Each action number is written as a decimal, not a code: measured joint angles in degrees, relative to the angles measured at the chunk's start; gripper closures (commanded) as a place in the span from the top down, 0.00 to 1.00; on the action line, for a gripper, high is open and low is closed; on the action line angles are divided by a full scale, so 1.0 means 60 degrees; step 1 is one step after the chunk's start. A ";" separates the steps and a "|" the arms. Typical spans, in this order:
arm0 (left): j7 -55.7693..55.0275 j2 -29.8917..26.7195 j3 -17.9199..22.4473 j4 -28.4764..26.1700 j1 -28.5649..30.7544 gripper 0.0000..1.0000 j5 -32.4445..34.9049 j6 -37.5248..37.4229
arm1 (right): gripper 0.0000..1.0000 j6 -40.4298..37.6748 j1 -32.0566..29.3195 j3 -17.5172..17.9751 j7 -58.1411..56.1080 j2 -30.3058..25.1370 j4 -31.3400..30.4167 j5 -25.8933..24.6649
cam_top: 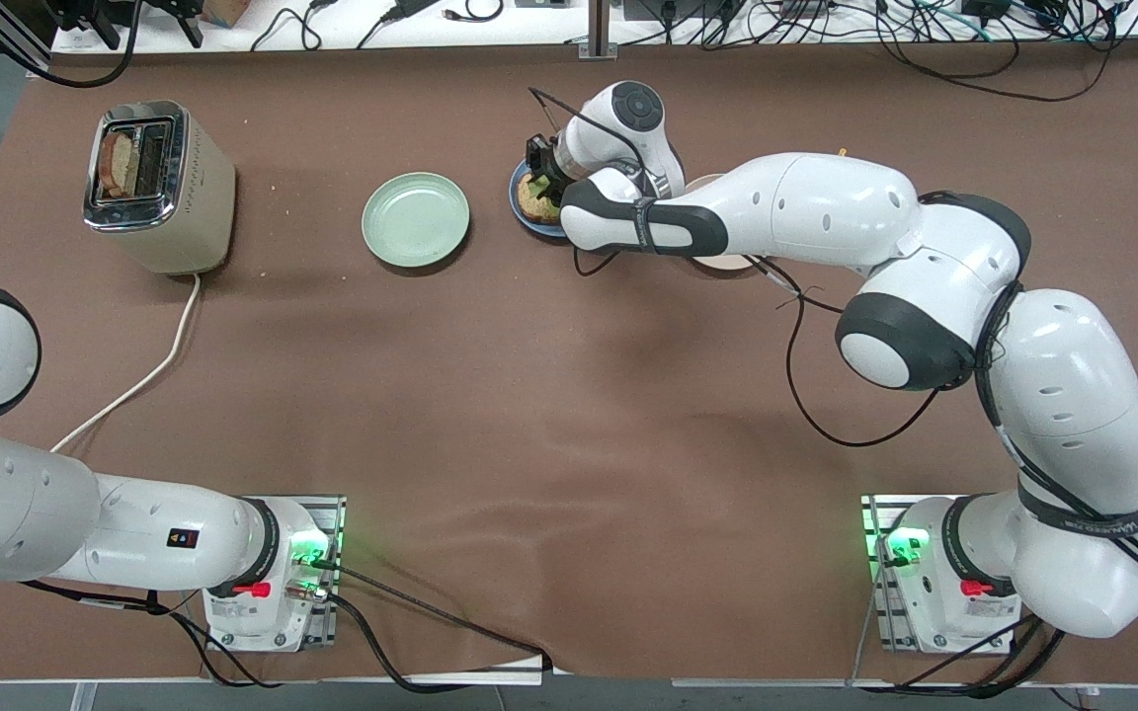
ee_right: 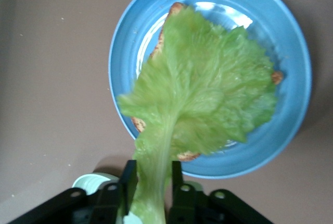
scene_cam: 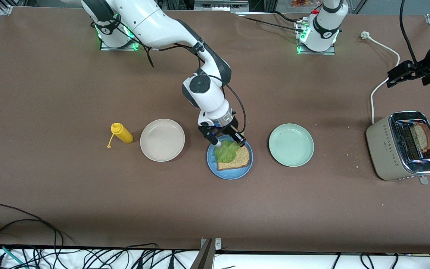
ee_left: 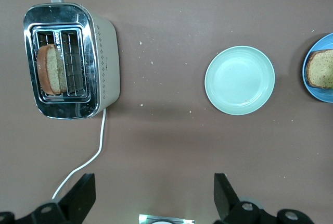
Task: Make sandwich in blue plate with both arms
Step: 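Lower the lettuce onto the bread and open the right gripper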
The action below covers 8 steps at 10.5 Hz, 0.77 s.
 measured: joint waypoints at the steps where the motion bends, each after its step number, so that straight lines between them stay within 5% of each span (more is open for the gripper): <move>1: 0.0000 0.0001 -0.0005 0.0000 -0.0019 1.00 0.0000 0.0000 | 1.00 0.0257 0.0001 0.0000 0.0000 0.0096 0.0000 -0.0031; 5: 0.0000 0.0005 -0.0007 0.0000 -0.0072 1.00 0.0000 0.0000 | 1.00 0.0086 0.0003 -0.0123 -0.0009 0.0077 0.0124 -0.0088; 8: 0.0000 0.0008 -0.0003 0.0005 -0.0070 1.00 0.0000 0.0000 | 1.00 -0.2701 -0.0049 -0.0725 -0.0450 -0.0629 0.0371 -0.1030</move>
